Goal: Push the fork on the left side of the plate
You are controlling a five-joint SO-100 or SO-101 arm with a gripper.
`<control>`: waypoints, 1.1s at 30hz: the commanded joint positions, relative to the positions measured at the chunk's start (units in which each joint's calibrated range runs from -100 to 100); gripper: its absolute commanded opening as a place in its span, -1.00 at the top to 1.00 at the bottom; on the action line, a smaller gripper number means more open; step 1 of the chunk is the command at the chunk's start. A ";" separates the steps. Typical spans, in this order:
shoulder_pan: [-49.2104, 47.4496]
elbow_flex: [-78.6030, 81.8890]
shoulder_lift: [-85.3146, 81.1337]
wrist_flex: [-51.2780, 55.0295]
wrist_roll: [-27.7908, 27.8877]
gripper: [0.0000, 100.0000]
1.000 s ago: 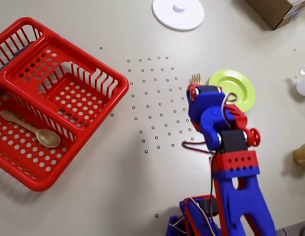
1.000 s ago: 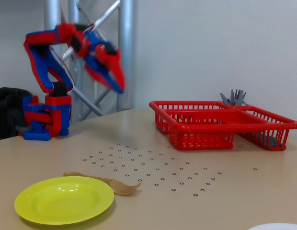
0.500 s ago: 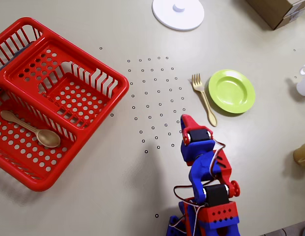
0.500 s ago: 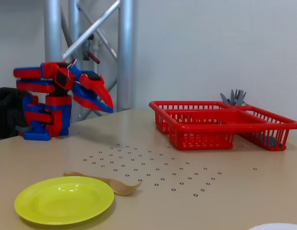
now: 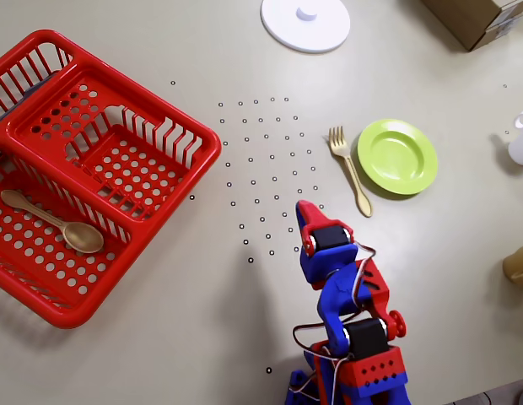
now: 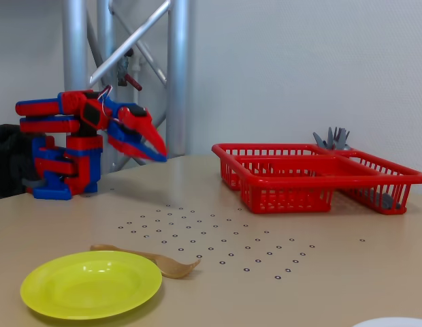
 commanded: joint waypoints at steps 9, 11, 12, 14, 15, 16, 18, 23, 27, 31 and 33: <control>0.74 0.99 -0.68 12.17 -0.05 1.00; 1.03 0.99 -0.68 12.82 -0.10 1.00; 1.25 0.99 -0.68 12.90 -0.15 1.00; 1.61 0.99 -0.68 13.62 -0.20 1.00; 1.82 0.99 -0.68 14.19 -0.10 1.00; 1.96 0.99 -0.68 14.91 -0.05 1.00; 2.04 0.99 -0.68 15.96 -0.05 1.00; 2.25 0.99 -0.68 18.85 0.05 1.00; 2.47 0.99 -0.68 18.85 -0.20 1.00; 2.47 0.99 -0.68 19.02 -0.63 1.00; 2.54 0.99 -0.60 19.10 -0.49 1.00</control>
